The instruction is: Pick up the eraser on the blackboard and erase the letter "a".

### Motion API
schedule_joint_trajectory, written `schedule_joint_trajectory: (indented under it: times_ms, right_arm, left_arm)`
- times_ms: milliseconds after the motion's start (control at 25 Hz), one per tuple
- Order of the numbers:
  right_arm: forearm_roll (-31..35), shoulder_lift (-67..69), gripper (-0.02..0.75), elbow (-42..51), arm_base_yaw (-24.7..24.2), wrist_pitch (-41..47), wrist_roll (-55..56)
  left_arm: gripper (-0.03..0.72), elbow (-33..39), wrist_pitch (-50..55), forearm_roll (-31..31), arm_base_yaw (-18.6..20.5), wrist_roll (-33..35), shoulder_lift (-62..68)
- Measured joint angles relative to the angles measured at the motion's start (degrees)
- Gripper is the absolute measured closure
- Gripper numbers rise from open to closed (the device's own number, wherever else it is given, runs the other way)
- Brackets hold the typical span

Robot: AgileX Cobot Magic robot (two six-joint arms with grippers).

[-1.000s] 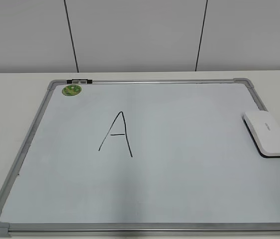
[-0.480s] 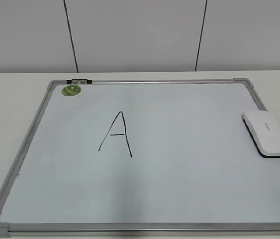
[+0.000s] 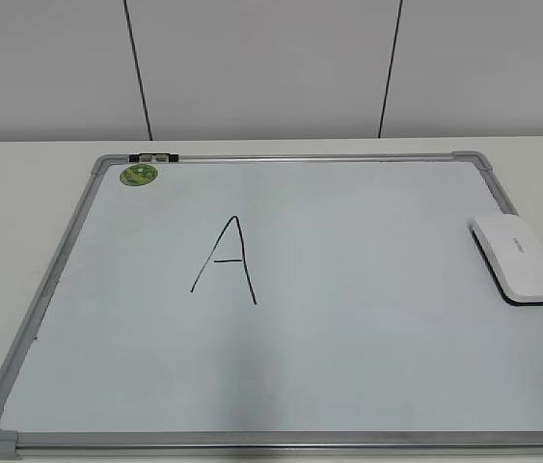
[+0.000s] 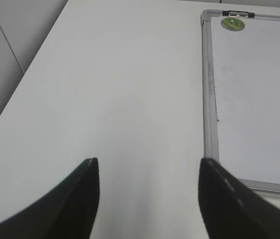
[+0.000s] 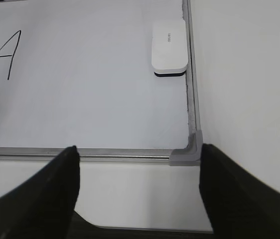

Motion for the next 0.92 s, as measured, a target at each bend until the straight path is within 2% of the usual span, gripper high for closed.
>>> schedule_joint_trajectory:
  times_ms: [920]
  right_arm:
    - [0.0,0.0,0.183,0.0,0.0,0.0,0.0]
  left_arm:
    - [0.246,0.0,0.0,0.0,0.0,0.0,0.0]
